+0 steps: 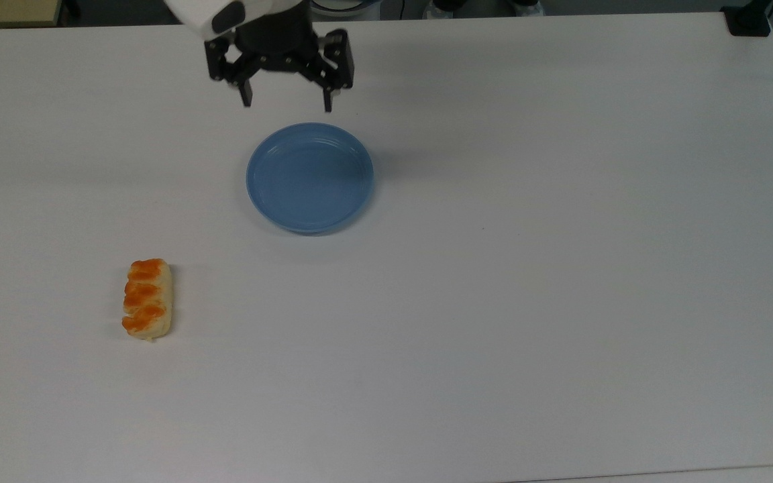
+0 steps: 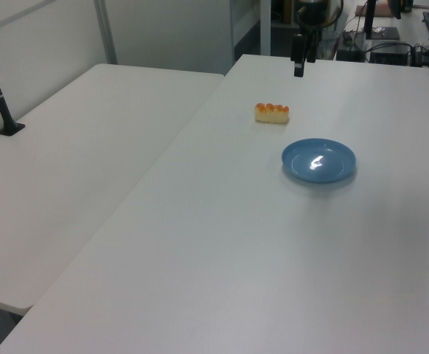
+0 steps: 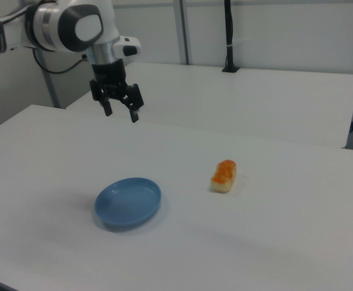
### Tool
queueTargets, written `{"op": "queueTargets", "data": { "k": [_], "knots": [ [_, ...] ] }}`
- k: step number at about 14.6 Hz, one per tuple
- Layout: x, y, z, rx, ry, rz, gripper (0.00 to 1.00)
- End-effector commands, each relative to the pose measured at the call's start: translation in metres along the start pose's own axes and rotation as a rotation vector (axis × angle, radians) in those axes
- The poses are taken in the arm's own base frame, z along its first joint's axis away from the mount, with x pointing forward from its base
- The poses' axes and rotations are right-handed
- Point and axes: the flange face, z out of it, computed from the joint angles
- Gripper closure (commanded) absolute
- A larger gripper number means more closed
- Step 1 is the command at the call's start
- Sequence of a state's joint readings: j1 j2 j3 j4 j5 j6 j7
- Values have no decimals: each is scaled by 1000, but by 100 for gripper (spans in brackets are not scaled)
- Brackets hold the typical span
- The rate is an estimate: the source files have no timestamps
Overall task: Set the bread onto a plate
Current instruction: 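Move the open gripper from above the blue plate toward the bread roll, then lower the open gripper down over the bread roll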
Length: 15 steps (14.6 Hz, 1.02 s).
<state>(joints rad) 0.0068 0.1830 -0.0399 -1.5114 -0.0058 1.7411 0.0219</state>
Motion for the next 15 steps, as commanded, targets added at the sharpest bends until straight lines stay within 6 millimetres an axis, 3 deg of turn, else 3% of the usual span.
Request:
{"op": "queueTargets", "data": {
  "k": [1,6,9,15],
  "knots": [
    [20,26,29,-26,47,2,0],
    [42,72,66,-70,71,-7,0],
    [55,111,93,-115,71,7,0],
    [77,169,127,-210,116,24,0]
  ]
}}
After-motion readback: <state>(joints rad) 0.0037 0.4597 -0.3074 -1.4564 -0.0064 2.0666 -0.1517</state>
